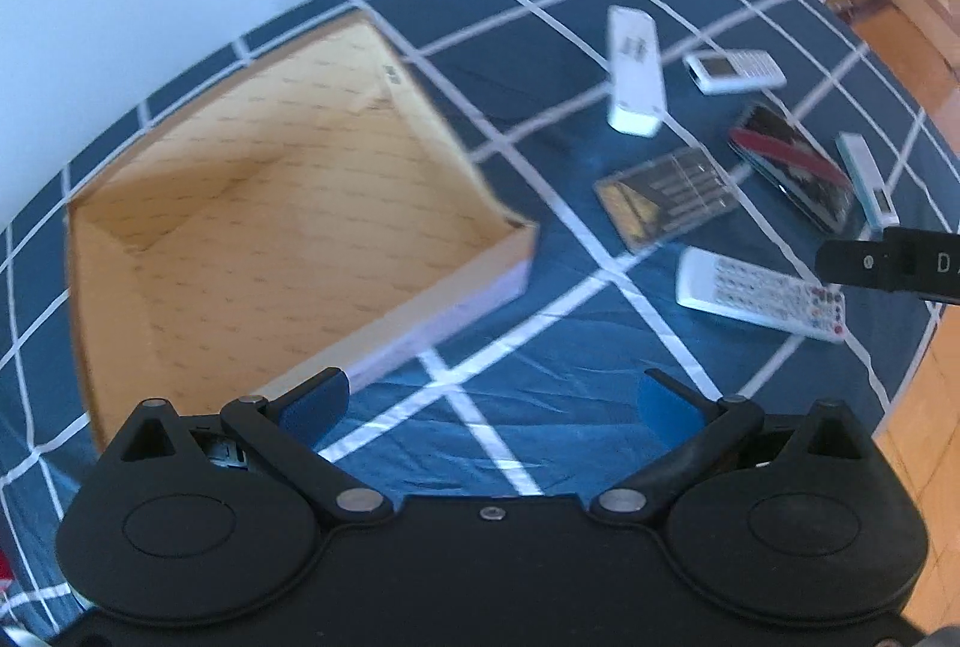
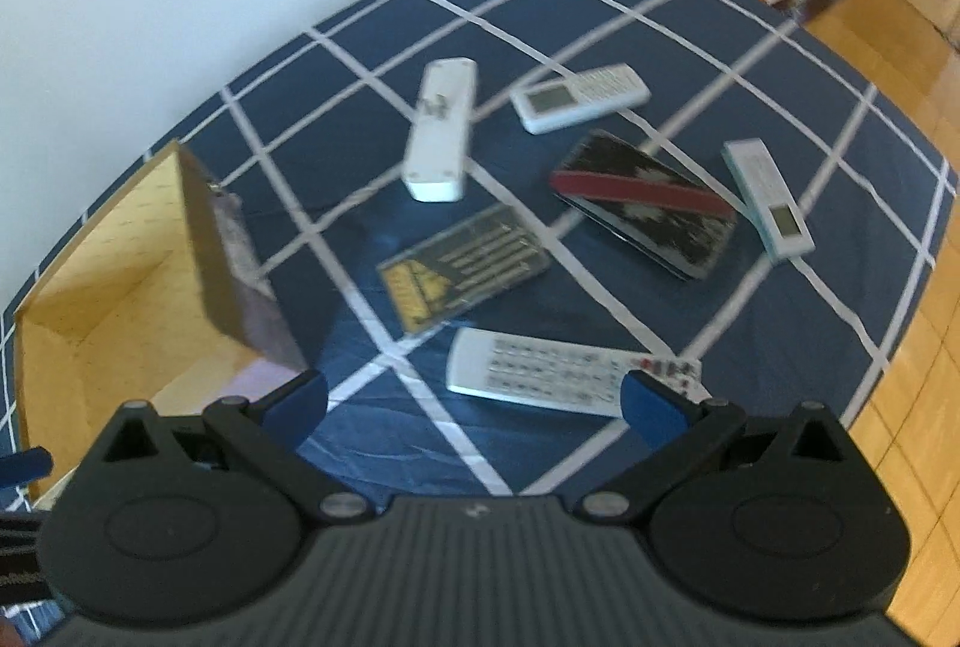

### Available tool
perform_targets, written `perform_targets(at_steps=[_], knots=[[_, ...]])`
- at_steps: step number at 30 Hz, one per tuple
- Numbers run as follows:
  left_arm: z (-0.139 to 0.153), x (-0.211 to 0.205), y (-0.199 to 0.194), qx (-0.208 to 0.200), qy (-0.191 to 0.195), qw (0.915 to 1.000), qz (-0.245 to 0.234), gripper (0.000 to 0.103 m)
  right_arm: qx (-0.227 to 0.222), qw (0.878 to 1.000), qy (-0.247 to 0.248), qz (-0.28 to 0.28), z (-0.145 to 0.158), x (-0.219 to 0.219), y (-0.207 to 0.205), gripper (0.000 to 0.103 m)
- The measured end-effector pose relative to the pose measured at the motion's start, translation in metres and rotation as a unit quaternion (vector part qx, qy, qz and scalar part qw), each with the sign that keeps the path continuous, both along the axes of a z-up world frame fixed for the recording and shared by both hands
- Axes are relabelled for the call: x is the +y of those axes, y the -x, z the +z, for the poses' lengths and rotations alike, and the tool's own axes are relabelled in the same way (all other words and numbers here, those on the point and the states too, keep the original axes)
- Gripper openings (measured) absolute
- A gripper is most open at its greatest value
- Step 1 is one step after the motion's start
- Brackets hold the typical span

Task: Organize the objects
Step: 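Move the right tool toward the white TV remote beside the box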

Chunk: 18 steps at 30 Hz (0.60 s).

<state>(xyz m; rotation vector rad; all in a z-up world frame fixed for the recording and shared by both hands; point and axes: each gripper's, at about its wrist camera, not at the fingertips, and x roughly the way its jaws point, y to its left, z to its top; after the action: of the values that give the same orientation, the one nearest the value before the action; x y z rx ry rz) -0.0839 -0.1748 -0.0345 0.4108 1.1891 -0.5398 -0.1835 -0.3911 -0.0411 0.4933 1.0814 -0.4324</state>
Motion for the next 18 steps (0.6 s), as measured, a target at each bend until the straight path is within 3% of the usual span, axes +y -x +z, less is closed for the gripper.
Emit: perform_targets(at_steps=[18], knots=[[-0.058,-0.121,0.019,0.053,-0.043,0.9931,-0.095,0.103,0.025,0.993,-0.085,-0.075,-0.065,-0.097,0.042,0.103]])
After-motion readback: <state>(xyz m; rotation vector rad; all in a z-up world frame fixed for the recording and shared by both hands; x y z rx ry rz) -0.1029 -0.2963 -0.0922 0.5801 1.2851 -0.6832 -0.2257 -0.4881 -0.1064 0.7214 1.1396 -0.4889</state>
